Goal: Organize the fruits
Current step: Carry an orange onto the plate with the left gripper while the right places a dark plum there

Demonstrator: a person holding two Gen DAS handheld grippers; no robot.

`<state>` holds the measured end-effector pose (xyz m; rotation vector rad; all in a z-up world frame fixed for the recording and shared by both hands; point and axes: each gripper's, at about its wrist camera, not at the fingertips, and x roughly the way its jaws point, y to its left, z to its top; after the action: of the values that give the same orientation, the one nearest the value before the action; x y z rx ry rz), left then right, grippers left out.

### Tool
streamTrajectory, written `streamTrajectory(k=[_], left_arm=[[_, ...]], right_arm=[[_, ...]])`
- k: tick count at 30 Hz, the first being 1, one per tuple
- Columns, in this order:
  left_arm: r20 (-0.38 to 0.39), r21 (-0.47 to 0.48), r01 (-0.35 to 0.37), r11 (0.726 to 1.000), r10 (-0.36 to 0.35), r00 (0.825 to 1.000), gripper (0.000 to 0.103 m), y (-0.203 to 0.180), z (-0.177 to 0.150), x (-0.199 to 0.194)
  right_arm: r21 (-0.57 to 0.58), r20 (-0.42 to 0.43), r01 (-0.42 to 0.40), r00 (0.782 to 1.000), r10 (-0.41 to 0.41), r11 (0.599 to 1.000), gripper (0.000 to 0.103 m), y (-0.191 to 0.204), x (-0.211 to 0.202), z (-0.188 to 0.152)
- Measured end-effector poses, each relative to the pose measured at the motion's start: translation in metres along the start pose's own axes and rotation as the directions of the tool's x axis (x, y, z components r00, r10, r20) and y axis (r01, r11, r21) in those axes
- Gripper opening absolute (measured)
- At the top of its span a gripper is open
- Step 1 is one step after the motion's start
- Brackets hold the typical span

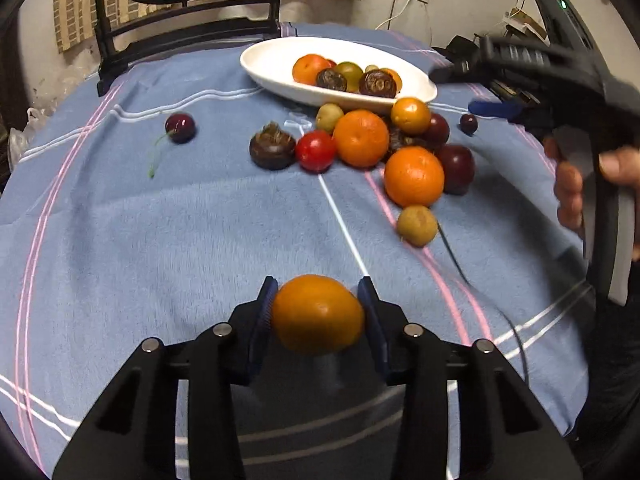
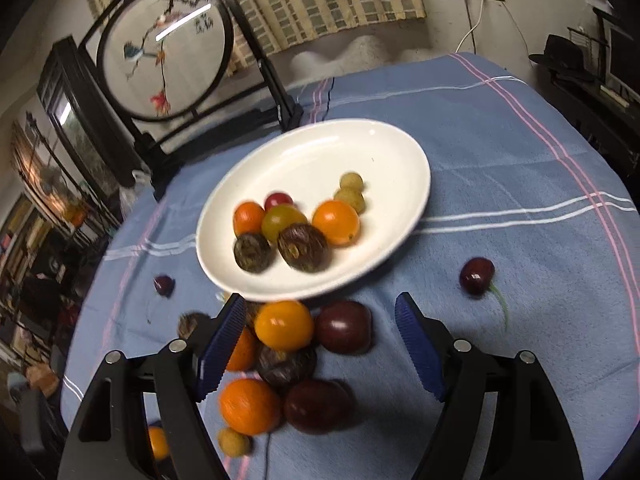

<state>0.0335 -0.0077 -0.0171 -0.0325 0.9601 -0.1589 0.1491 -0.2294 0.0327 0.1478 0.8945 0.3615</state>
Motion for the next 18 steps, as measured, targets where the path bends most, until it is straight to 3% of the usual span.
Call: streamTrajectory(k=[9, 15, 18], left_arm=[[0.106, -0.016, 0.025, 1.0, -0.024, 0.994, 0.041, 0.004, 0.06, -0.003], [0.088, -0.027, 0.045, 0.999, -0.042, 0.995, 0.041, 0.009, 0.067, 0.01], [0.076, -0.028, 0.058, 0.998, -0.056, 0.996, 0.041, 0.009, 0.067, 0.015]], right_arm=[[-0.168, -0.036, -0.012, 0.999, 0.006, 0.986, 0.077, 0.008, -0.014, -0.027], [-0.278, -0.12, 0.007, 0.992, -0.042, 0.96, 0.066, 0.018, 0.006, -0.049], [-0.304, -0.105, 0.025, 0.993, -0.059, 0.952, 0.049, 0.024, 0.018, -0.05]])
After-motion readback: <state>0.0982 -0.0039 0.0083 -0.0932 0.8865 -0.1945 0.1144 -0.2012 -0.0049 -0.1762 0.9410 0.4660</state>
